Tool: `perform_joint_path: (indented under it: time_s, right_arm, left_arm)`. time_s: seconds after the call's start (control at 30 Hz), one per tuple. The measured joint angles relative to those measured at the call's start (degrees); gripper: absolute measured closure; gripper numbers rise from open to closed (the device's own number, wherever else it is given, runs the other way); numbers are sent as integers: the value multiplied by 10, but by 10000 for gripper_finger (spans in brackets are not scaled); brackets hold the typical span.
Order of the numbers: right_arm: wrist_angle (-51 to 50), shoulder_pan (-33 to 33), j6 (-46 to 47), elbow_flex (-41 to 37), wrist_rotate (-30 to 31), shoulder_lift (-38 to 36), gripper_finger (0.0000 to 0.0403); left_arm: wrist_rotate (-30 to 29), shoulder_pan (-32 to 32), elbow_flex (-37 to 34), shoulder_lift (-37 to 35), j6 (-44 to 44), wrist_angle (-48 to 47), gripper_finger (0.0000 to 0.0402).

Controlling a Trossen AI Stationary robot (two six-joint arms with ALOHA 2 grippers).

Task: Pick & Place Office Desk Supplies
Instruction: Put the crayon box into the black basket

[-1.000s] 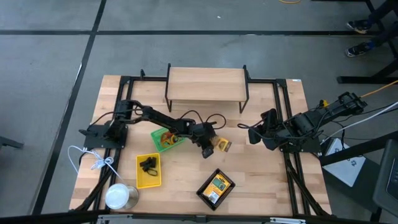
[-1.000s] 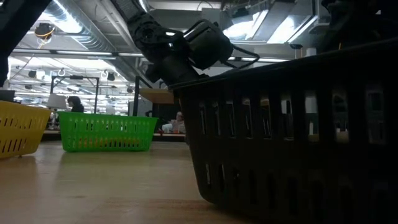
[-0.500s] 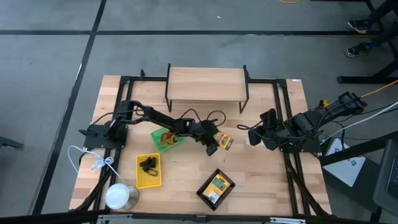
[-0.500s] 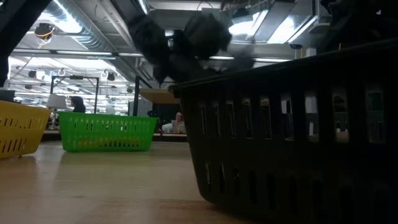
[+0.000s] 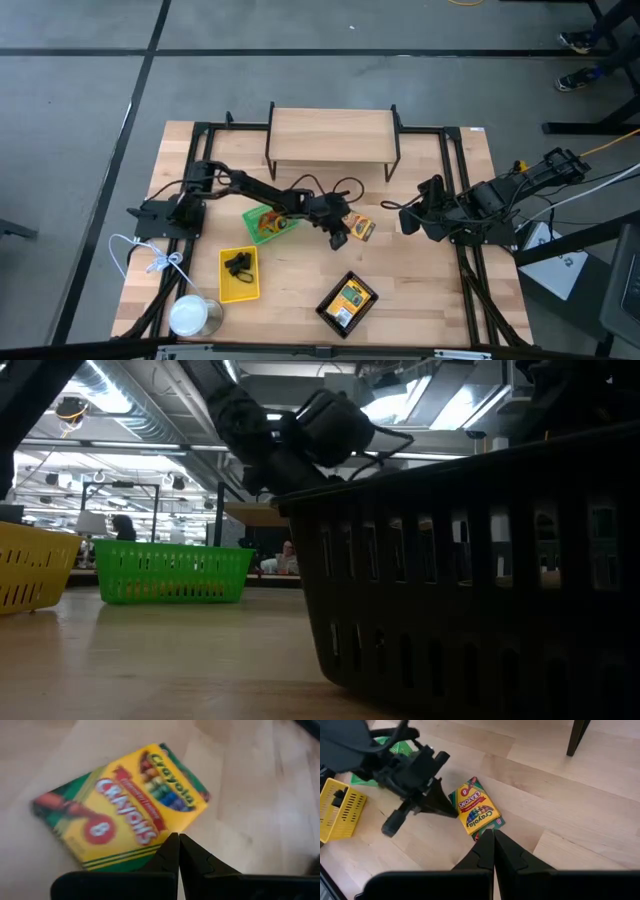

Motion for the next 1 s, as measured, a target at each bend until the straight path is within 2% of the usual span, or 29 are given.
perform_joint_path:
  time_s: [0.17,0.33,1.0]
  right_arm:
    - [1,0,0,0,0,0,403]
    - [4,0,0,0,0,0,403]
    - [12,0,0,0,0,0,403]
  left_arm:
    - [-12,5,1,-2,1,-18,398]
    - [-8,5,1,-3,1,13,398]
    - [-19,8,3,10,-19,-23,398]
